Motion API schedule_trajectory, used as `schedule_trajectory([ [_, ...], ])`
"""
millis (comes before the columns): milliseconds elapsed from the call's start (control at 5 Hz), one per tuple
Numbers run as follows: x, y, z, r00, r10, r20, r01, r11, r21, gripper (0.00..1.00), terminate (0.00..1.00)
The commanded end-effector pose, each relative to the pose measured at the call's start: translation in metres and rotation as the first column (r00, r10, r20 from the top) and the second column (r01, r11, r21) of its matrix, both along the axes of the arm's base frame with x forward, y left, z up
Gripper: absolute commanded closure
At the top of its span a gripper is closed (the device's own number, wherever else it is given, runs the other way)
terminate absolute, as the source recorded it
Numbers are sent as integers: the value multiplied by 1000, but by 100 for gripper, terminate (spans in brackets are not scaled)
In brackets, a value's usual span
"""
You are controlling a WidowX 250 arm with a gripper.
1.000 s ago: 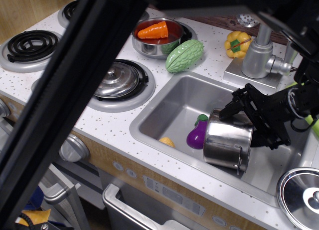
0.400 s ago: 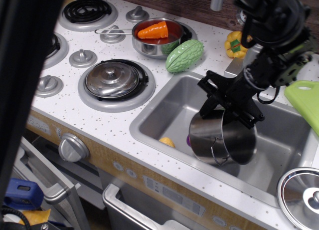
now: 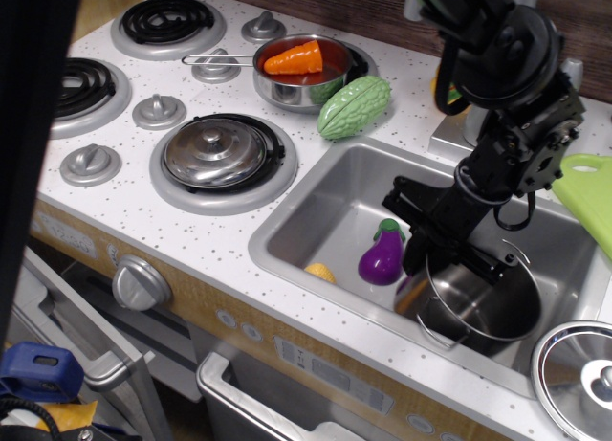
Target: Flip pot upright in sink
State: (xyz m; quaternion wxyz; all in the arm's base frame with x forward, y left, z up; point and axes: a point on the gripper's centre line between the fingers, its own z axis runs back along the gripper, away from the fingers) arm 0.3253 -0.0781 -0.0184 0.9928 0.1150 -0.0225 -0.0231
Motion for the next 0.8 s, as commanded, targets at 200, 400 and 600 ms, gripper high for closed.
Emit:
schedule_trajectory([
  [200,9,3,15,992,-33,121,38,999,-38,0,0],
  [400,9,3,15,992,-33,121,38,999,-38,0,0],
  [600,9,3,15,992,-33,121,38,999,-38,0,100],
])
